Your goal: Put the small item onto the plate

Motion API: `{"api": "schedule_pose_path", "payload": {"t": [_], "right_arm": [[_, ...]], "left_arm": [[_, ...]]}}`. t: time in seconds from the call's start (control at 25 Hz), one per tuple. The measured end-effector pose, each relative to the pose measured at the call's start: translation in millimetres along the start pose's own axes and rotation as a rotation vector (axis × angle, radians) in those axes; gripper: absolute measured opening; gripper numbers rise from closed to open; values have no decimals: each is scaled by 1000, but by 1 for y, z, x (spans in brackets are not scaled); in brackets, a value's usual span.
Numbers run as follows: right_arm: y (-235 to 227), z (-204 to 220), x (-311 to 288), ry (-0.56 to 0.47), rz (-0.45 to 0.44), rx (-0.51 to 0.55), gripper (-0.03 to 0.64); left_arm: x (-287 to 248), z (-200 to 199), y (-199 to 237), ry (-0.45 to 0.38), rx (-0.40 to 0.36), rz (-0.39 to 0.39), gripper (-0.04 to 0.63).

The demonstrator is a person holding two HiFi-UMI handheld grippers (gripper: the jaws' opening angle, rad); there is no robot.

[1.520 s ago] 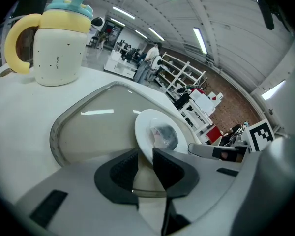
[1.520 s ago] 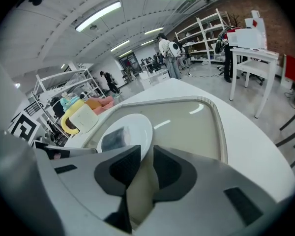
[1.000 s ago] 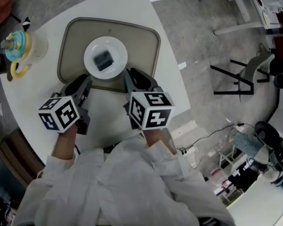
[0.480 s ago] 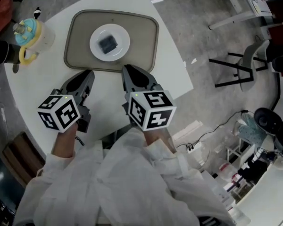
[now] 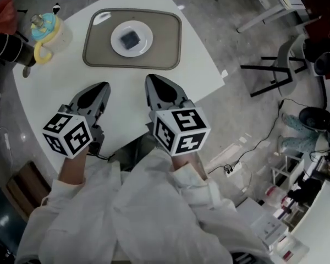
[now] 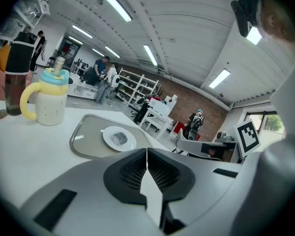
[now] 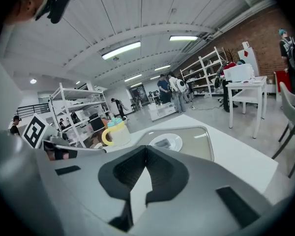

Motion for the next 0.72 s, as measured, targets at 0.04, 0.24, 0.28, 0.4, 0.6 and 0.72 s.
{"api": "schedule_pose_path", "payload": {"t": [0.04,0.24,0.28,0.4,0.6,0.72], "right_arm": [[6,1,5,-10,-2,8,15],[33,3,27,-41,14,64,15],[38,4,32,-45,17,71,15],[52,8,43,-59,23,80,15],[74,21,57,-65,37,75,15],[85,30,61,-53,30,70,15]], "left_arm": [[6,1,-3,-6,-9,9,15],[32,9,-17,-29,-81,36,14],[37,10,-21,-32,-92,45,14],[50,15,-28,-37,-119,69,14],[69,30,-31,-16,-141,90,14],[80,39,-31,-5,-147,94,14]]}}
Point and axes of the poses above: the fingertips, and each gripper's own axes: x backward along the fingers, y to its left, z out of its underside, the point moved 9 cm from there along x, backward along the fingers, and after that the axes turned 13 degrees about -z, right-handed, at the moved point
